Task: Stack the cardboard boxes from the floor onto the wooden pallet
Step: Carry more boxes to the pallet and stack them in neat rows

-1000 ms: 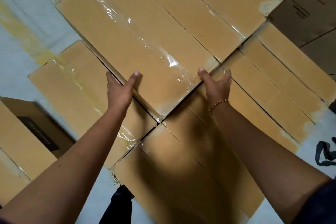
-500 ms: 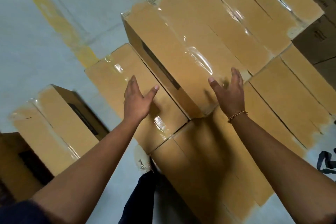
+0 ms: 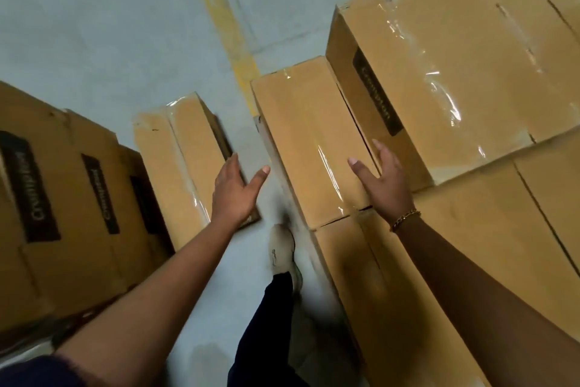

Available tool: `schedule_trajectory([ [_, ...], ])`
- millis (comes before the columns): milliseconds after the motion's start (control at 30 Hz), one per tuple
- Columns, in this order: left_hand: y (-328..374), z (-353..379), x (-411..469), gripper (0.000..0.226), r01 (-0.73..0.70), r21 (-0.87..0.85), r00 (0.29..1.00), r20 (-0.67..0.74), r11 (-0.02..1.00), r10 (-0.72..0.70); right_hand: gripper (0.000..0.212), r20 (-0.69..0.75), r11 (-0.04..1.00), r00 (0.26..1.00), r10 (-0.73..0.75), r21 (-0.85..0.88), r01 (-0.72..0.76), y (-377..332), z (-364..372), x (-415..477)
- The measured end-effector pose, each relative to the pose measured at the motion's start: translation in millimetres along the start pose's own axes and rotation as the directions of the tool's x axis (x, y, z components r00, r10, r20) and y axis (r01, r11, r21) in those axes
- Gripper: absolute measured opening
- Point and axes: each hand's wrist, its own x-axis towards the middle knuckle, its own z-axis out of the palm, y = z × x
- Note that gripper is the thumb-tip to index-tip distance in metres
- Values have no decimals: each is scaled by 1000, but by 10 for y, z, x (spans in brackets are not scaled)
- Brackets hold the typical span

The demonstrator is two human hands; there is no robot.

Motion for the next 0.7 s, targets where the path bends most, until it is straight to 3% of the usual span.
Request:
schedule_trajectory([
  [367,-1529,-459,-190,87,336,-136,935,-74,932,-348,74,311,998,949,51,18,-59,-51,1544,-249],
  [700,-2706,-372,517,87,489,-266,845,-91,831,-527,78,511,992,852,115,-11,-127,251,3088,235],
])
